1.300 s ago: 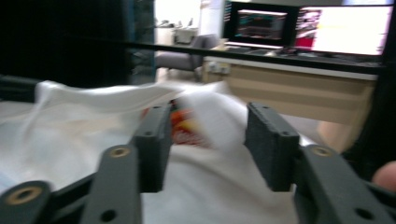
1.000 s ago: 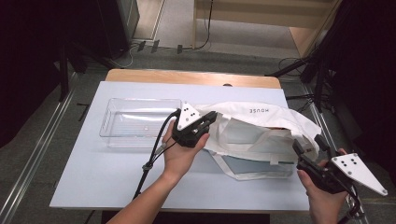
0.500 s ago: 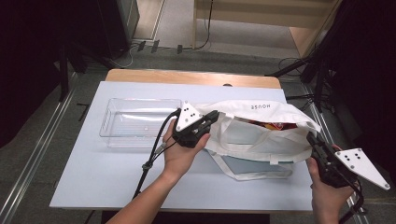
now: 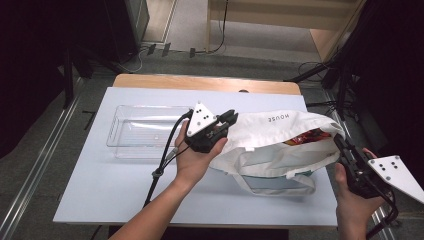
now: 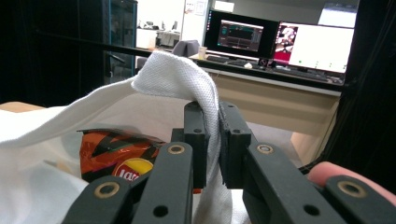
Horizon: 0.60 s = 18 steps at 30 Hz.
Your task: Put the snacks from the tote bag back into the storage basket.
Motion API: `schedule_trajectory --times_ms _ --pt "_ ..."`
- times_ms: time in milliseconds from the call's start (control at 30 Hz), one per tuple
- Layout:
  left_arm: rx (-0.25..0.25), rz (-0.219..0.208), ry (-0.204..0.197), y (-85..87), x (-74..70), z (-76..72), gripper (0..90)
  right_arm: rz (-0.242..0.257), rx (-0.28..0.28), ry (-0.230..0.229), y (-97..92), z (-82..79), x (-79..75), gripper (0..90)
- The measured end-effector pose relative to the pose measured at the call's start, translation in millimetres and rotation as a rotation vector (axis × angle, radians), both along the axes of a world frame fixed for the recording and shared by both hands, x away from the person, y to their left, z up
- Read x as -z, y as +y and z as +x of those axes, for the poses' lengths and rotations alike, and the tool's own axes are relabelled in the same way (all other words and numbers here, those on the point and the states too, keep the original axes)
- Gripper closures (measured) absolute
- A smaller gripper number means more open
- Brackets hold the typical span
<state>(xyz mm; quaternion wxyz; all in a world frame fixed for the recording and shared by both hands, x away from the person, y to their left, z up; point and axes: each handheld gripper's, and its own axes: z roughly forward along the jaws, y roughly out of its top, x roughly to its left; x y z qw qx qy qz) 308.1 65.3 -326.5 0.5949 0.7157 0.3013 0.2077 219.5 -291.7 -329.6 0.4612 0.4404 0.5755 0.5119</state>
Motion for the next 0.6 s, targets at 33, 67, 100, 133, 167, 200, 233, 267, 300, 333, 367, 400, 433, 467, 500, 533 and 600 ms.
schedule_trajectory --times_ms 33,67,100,133,167,200,233,267,300,333,367,400,433,467,500,533,600 --pt "0.023 -0.002 0.002 -0.8 2.5 -1.6 67.8 0.006 0.003 0.004 -1.0 2.3 1.0 84.8" --pt "0.027 -0.002 0.001 -2.0 4.3 -3.7 67.8 0.006 0.003 0.004 -1.0 2.3 1.0 84.8" --pt "0.021 0.004 -0.011 -3.6 6.8 -6.7 62.8 0.013 0.003 0.008 -0.9 2.5 1.4 84.8" --pt "0.022 0.006 -0.016 -4.8 8.2 -8.7 56.5 0.015 0.0 0.007 -0.9 3.2 1.7 84.8" --pt "0.019 0.011 -0.021 -6.7 9.5 -9.9 50.8 0.013 -0.001 0.005 -0.7 3.4 1.8 84.8" --pt "0.017 0.021 -0.02 -8.0 10.1 -10.5 46.0 0.012 0.0 0.003 -0.3 3.5 1.7 84.8" --pt "0.02 0.027 -0.018 -10.5 11.3 -11.0 42.9 0.015 0.001 0.003 0.2 3.4 1.7 84.7" --pt "0.026 0.039 -0.014 -12.5 12.2 -11.0 39.0 0.017 0.001 0.001 0.5 3.6 1.5 84.7" --pt "0.034 0.056 -0.01 -15.0 13.6 -10.7 36.5 0.022 0.002 0.001 0.9 3.7 1.3 84.7" --pt "0.027 0.08 -0.009 -18.0 15.4 -10.5 31.4 0.025 0.002 -0.002 1.2 4.0 0.7 84.6" --pt "0.02 0.099 -0.01 -20.1 17.1 -10.3 31.4 0.025 0.002 -0.002 1.2 4.0 0.7 84.6" --pt "0.017 0.118 -0.007 -22.2 19.2 -9.8 30.2 0.025 0.0 -0.003 1.3 4.2 0.5 84.6" --pt "0.011 0.134 0.001 -24.5 21.7 -9.0 30.3 0.026 -0.001 -0.003 1.7 4.4 0.3 84.6" --pt "-0.011 0.157 0.002 -26.2 23.4 -8.5 31.0 0.024 -0.003 -0.003 2.0 4.5 0.3 84.6" --pt "-0.036 0.18 0.001 -28.1 25.0 -7.9 32.7 0.026 -0.005 -0.005 2.4 4.6 0.5 84.6" --pt "-0.044 0.189 0.005 -29.3 25.9 -7.3 35.4 0.026 -0.011 -0.006 2.6 4.7 1.1 84.6" --pt "-0.065 0.205 -0.001 -31.5 27.6 -7.0 41.0 0.025 -0.013 -0.008 2.4 5.1 2.0 84.6"
